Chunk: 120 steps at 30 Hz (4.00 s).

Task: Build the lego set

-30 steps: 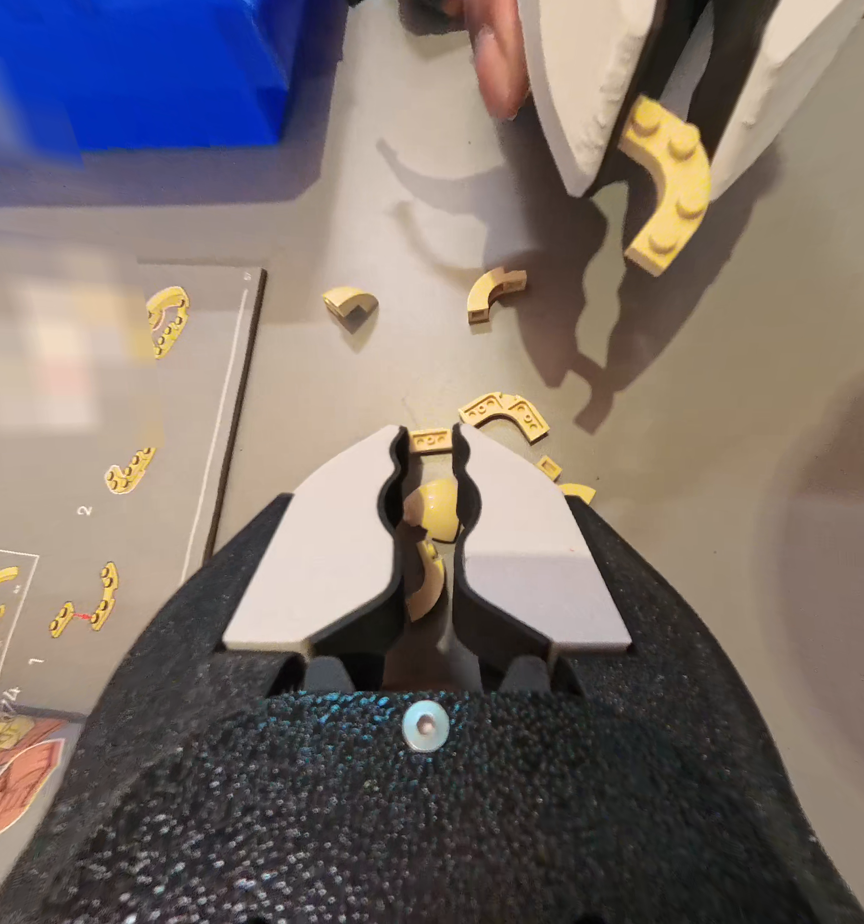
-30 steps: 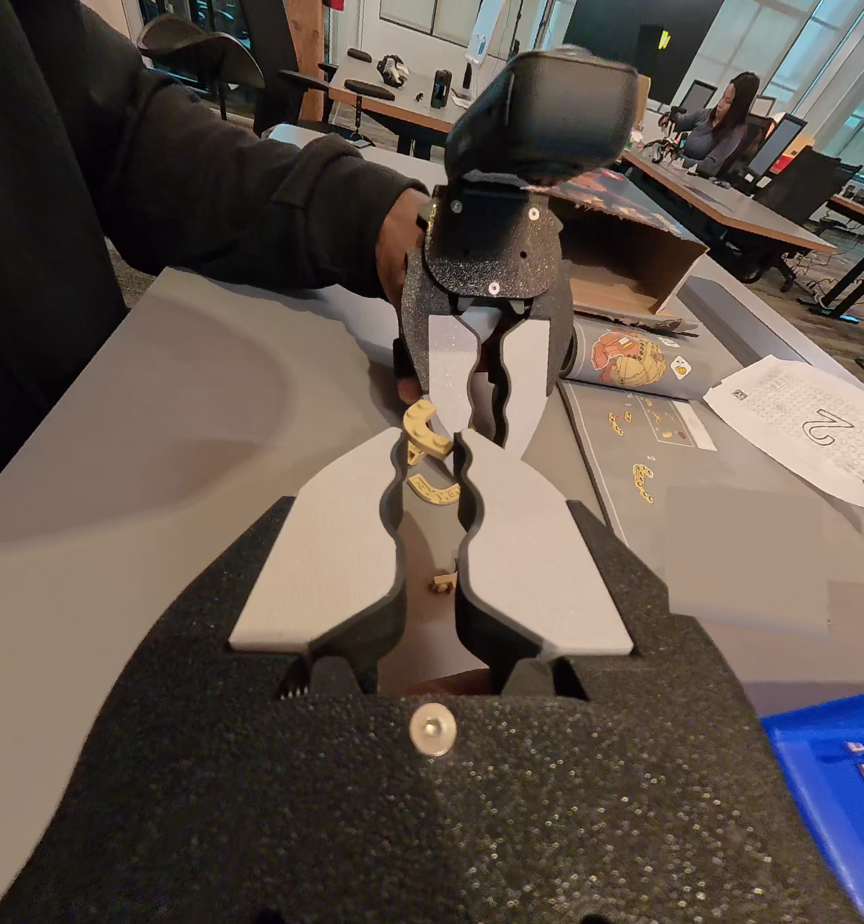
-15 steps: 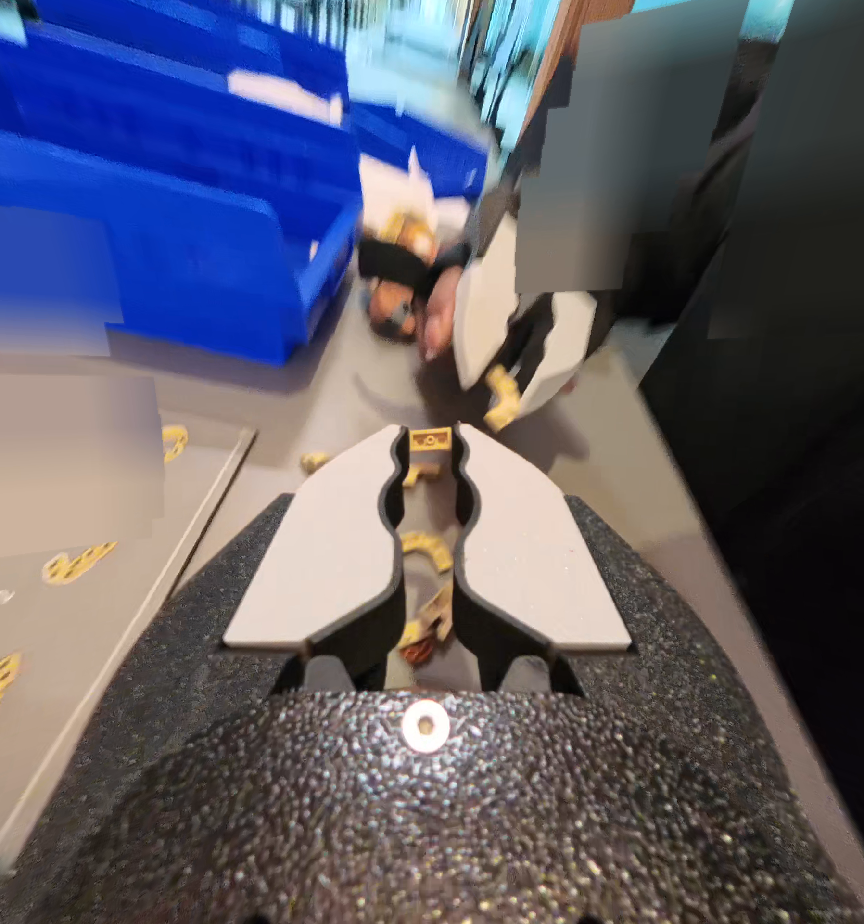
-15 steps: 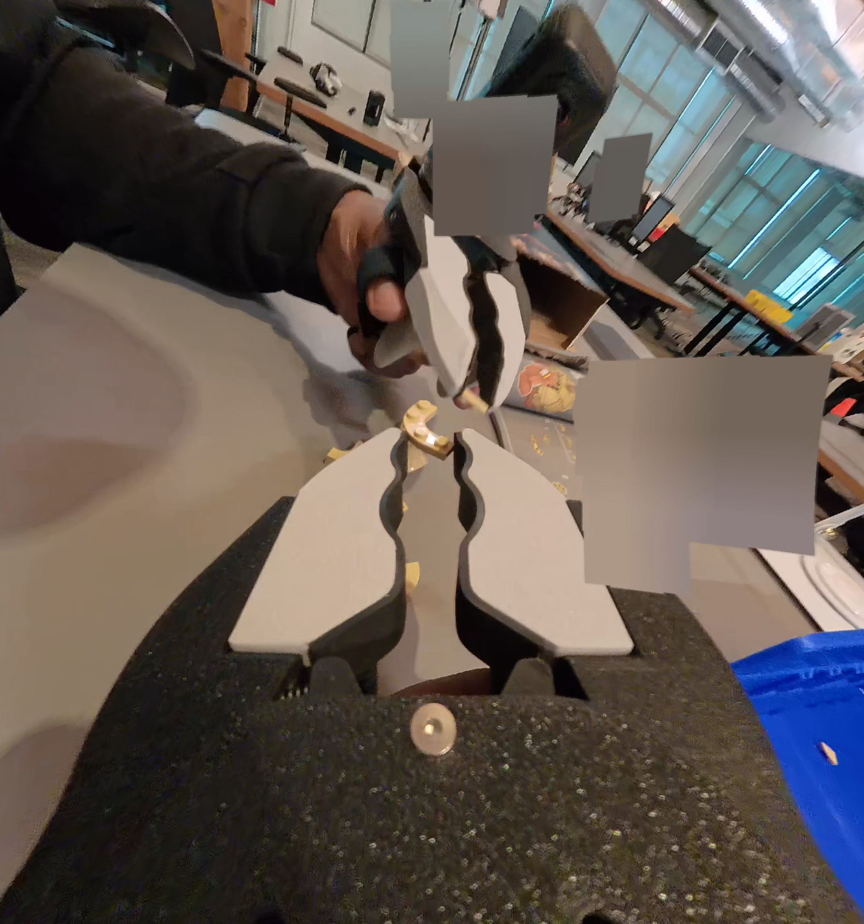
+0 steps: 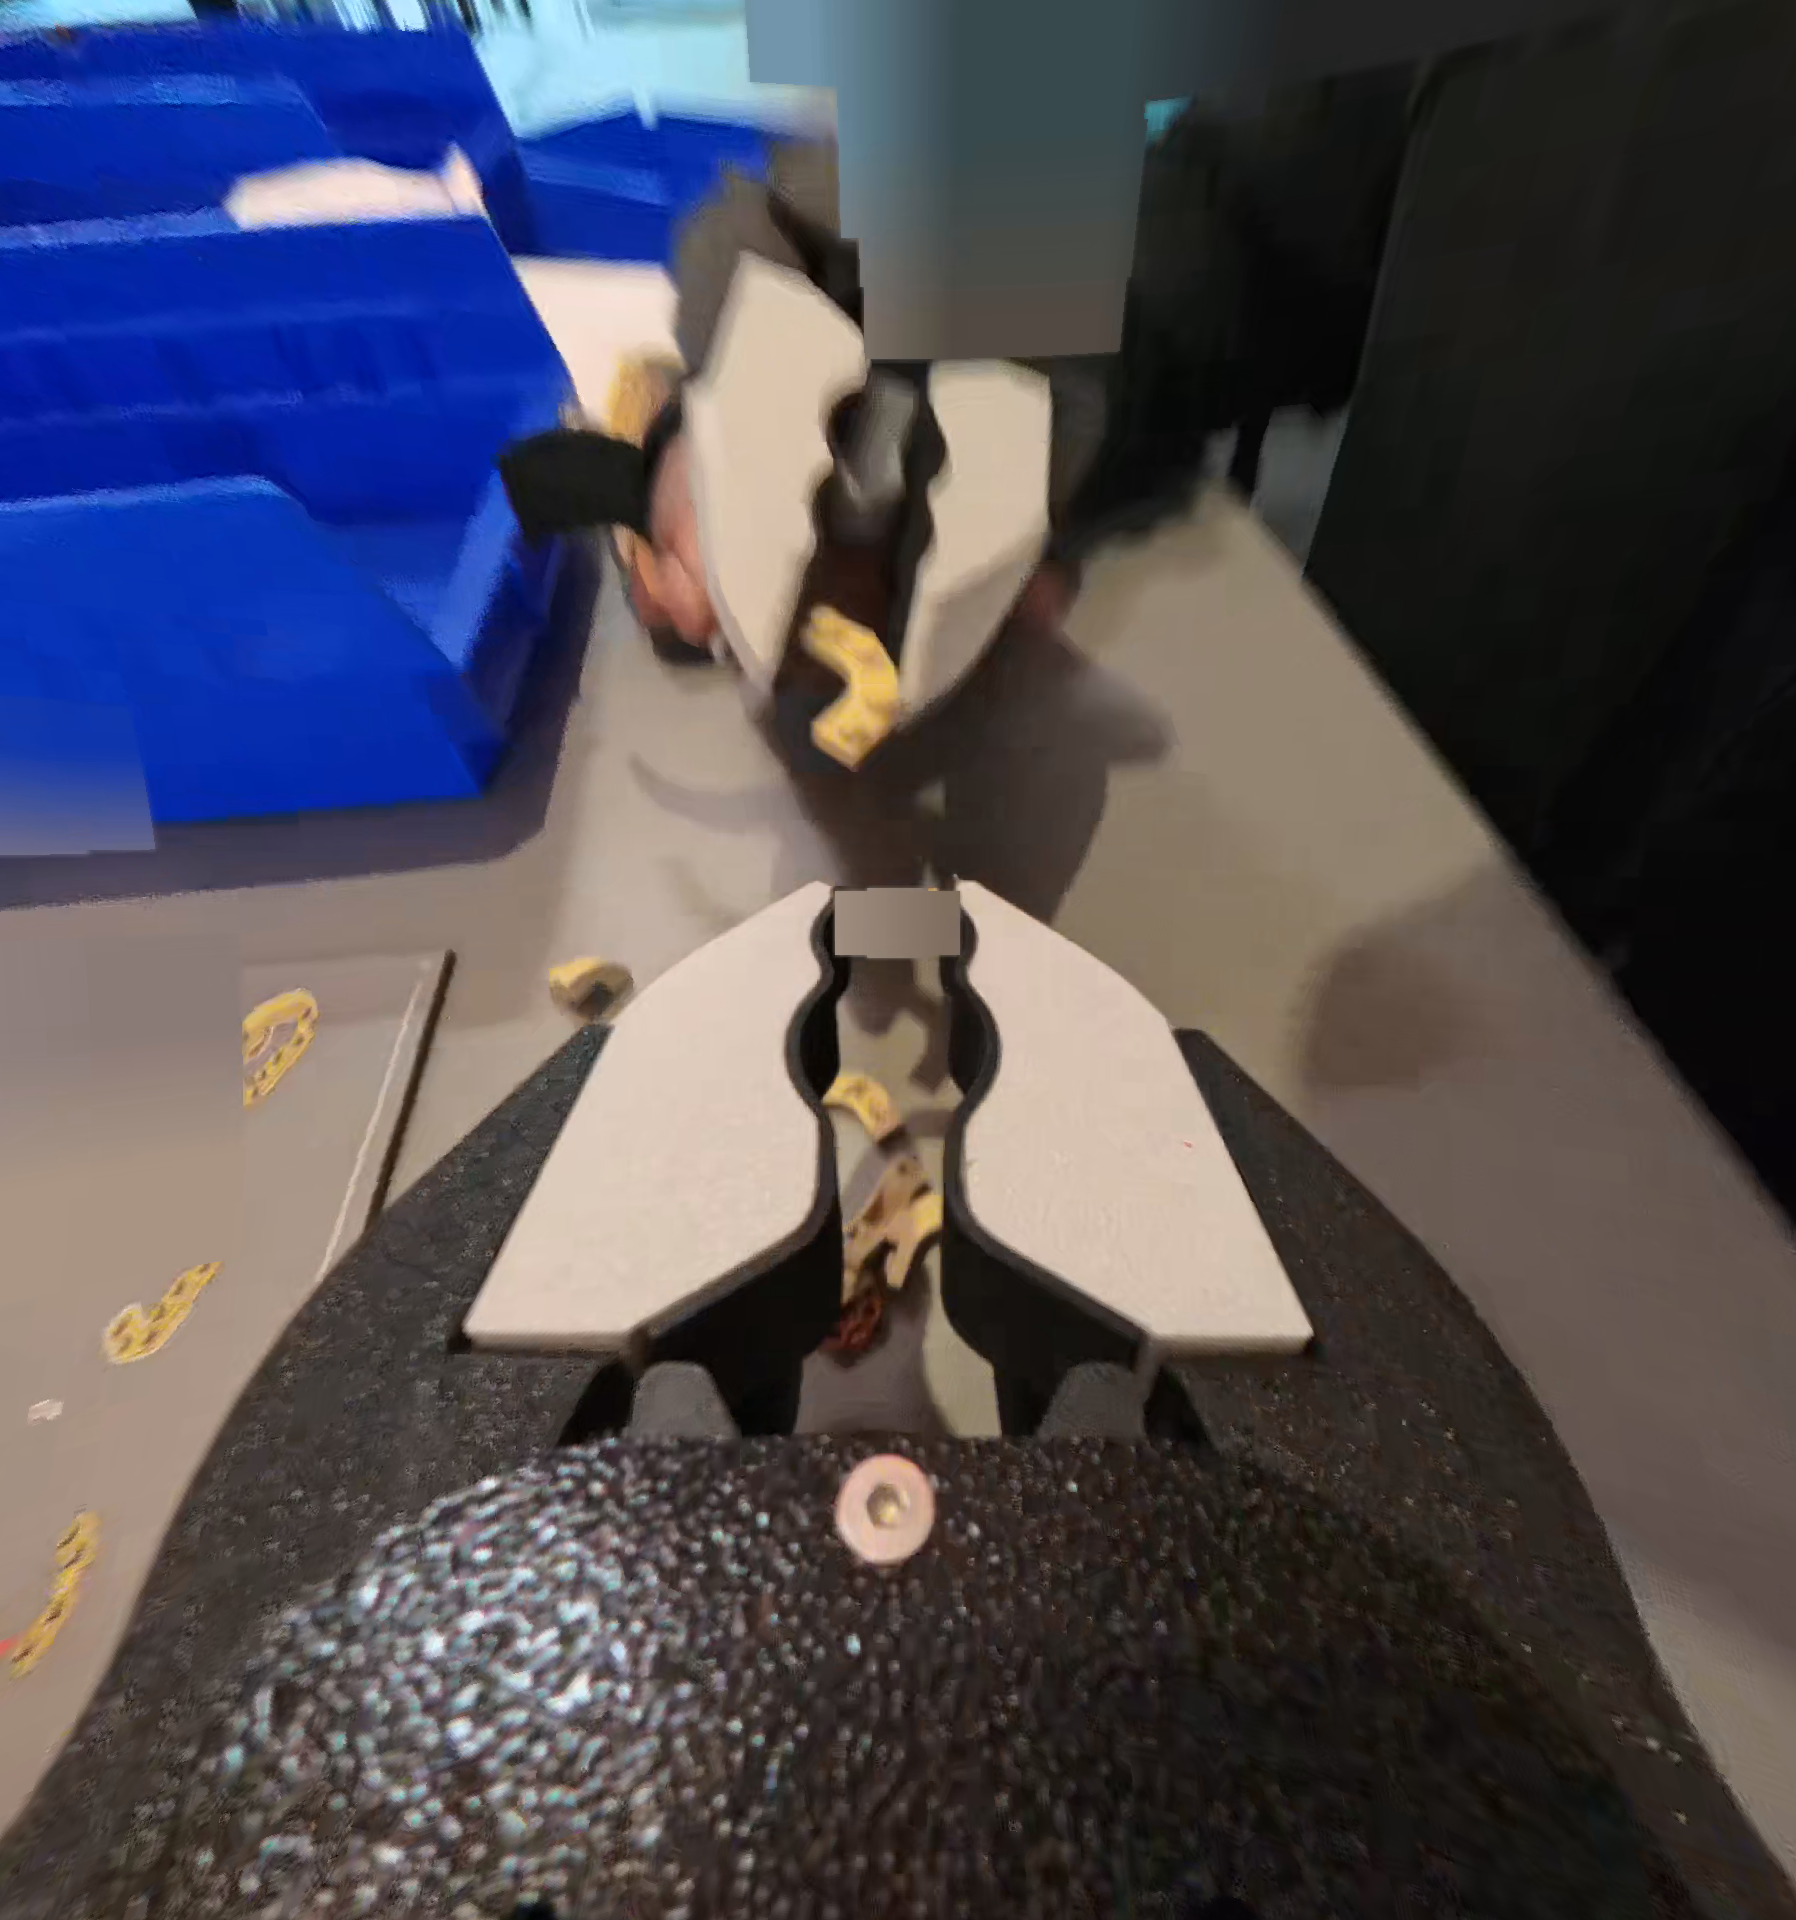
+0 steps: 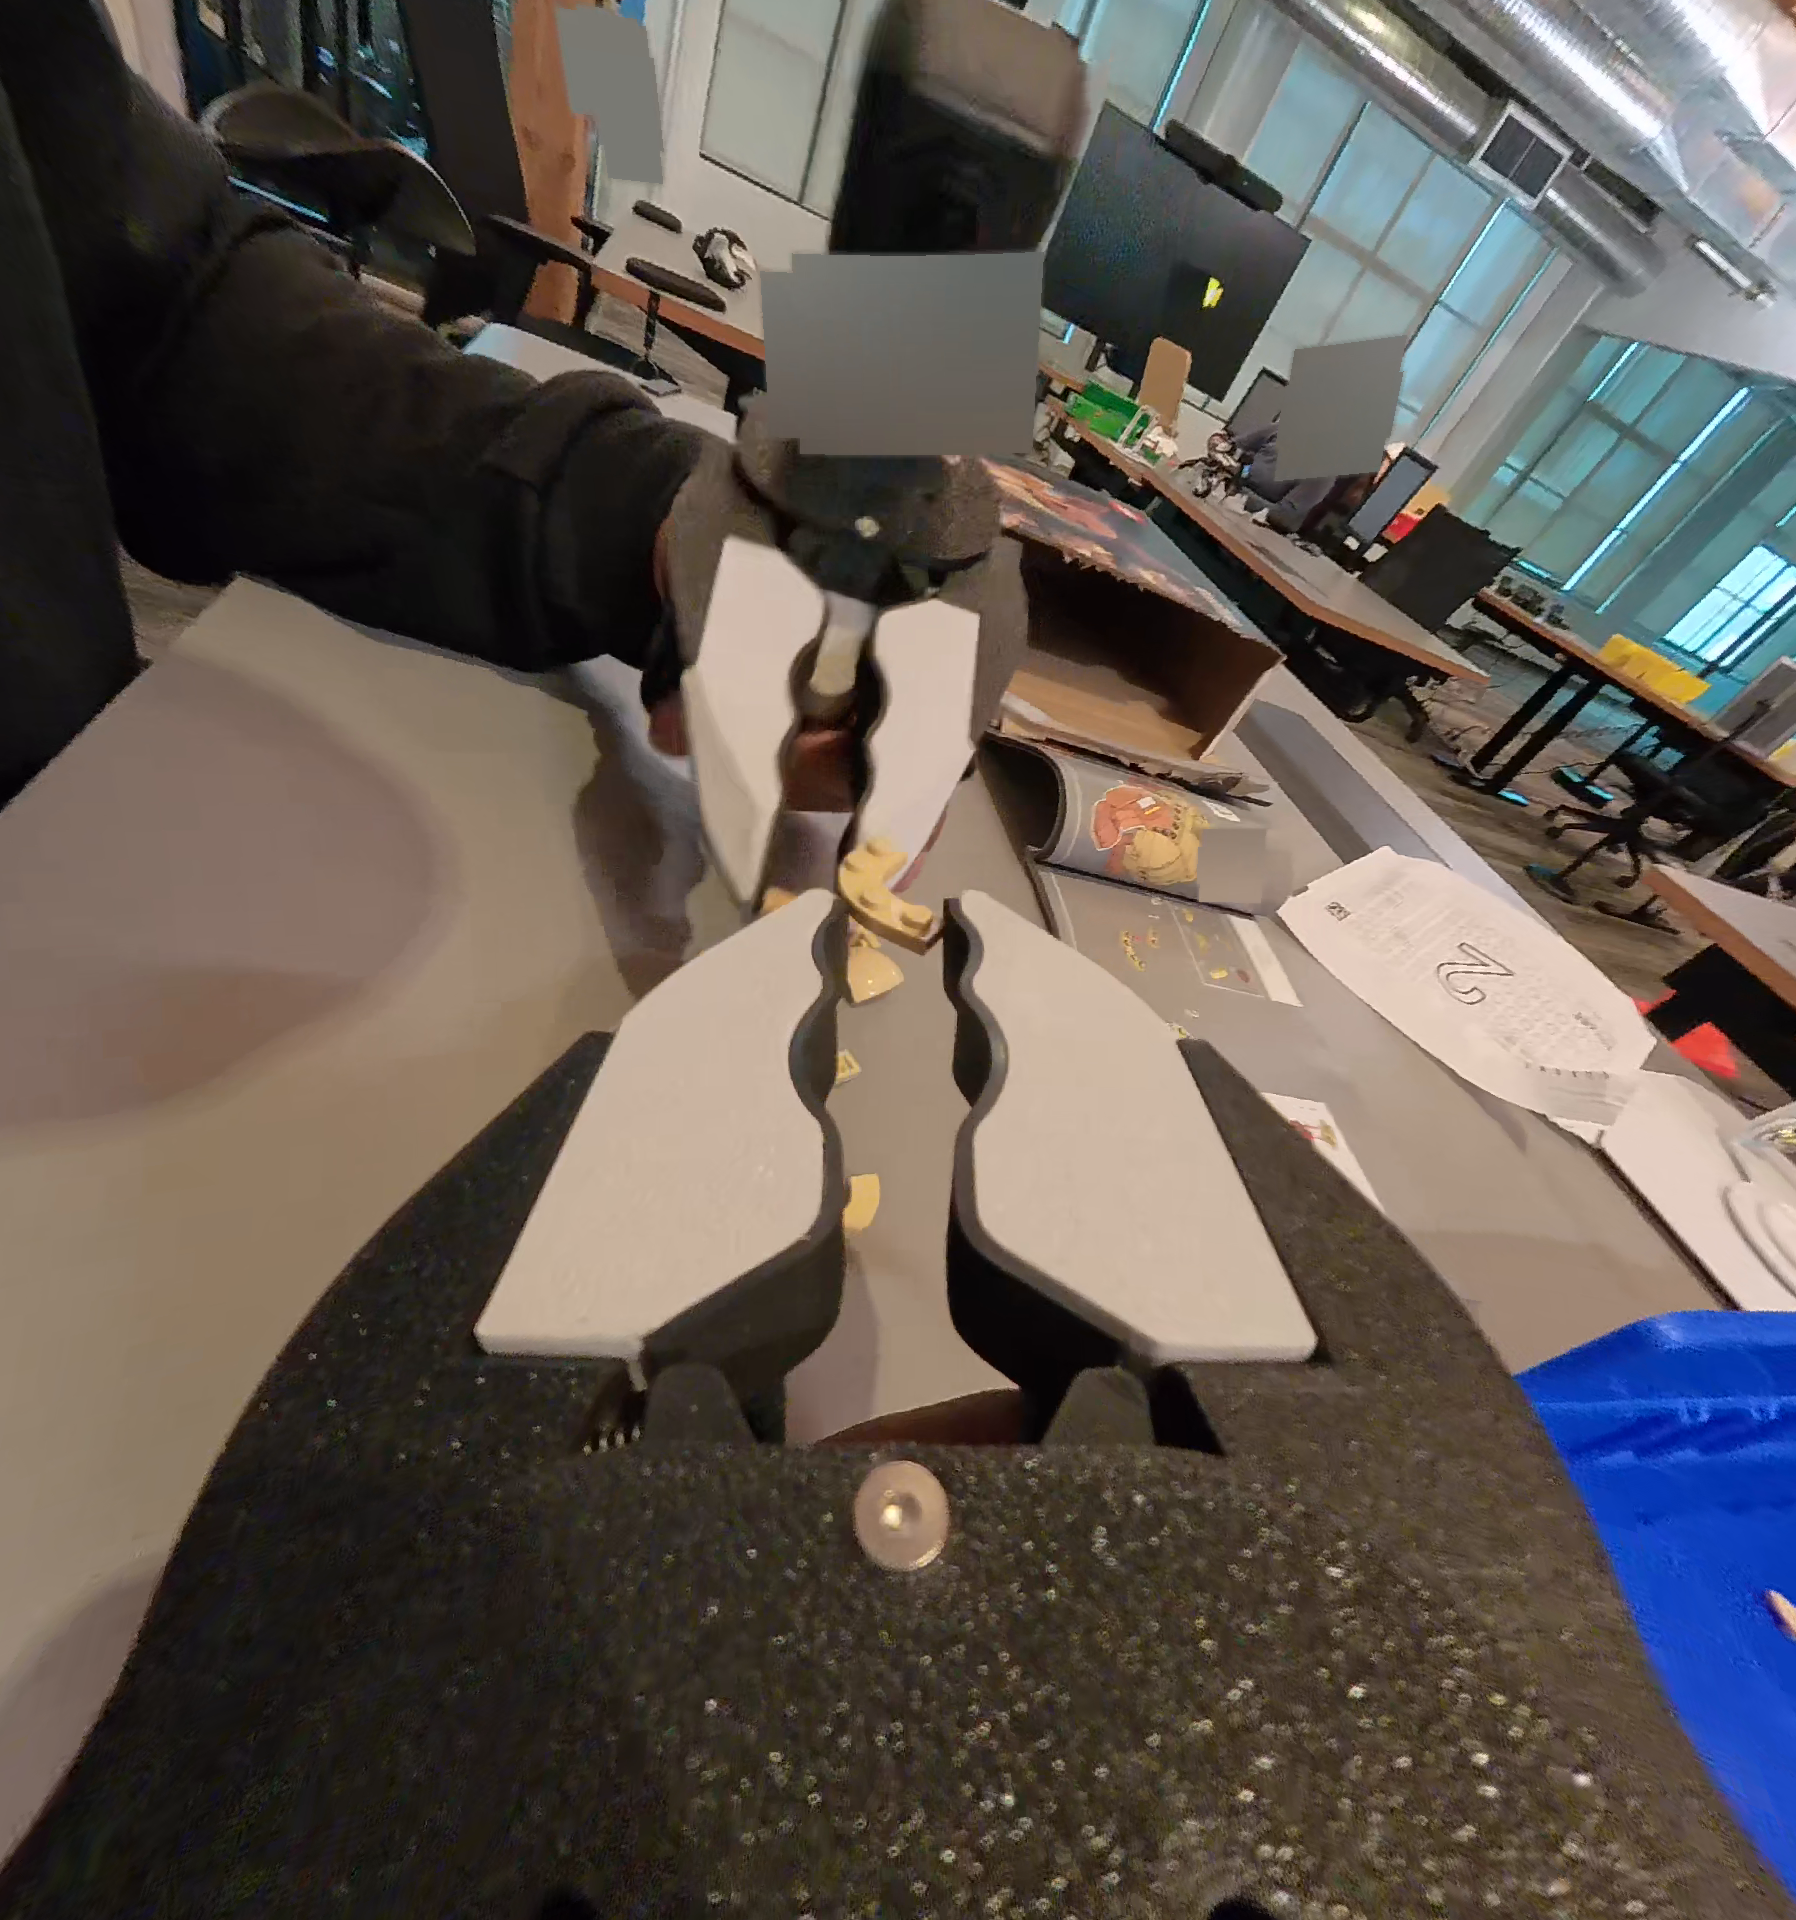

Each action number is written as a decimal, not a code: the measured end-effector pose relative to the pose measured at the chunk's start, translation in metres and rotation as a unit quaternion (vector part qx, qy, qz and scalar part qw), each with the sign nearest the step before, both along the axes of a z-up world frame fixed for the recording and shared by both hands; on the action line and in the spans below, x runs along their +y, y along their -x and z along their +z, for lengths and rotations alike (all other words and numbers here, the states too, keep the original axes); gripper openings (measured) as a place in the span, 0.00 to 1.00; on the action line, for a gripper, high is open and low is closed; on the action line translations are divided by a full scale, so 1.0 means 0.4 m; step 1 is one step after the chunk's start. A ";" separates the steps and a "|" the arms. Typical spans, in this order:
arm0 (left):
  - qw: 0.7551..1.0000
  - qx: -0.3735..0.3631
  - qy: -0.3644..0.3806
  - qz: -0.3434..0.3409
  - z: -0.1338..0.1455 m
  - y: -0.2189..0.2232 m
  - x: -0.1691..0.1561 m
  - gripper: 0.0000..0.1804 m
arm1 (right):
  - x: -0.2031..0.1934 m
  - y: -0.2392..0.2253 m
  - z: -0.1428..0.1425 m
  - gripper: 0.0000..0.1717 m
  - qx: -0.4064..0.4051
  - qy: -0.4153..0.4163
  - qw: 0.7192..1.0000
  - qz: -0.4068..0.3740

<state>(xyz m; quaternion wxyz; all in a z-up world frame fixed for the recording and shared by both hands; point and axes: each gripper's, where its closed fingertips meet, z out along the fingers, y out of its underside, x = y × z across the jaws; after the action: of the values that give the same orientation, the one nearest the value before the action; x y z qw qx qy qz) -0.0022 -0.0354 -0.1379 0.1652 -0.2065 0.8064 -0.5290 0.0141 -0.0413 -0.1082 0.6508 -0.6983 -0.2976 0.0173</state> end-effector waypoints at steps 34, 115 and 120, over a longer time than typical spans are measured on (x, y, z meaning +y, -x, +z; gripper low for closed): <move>0.932 -0.320 -0.169 0.016 0.058 -0.008 -0.047 0.05 | -0.015 0.043 -0.007 0.10 0.081 0.032 0.994 0.063; 0.989 -0.059 -0.067 0.114 0.029 -0.044 -0.031 0.04 | 0.031 -0.013 -0.023 0.05 -0.439 -0.151 0.869 -0.170; 0.989 -0.062 -0.064 0.119 0.033 -0.046 -0.031 0.04 | 0.033 -0.011 -0.024 0.06 -0.439 -0.150 0.869 -0.170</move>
<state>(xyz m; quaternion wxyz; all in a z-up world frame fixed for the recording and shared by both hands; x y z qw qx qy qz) 0.0162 -0.0476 -0.1245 0.2899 -0.2567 0.7962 -0.4648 0.0186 -0.0282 -0.1178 0.5429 -0.5674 -0.4280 -0.4473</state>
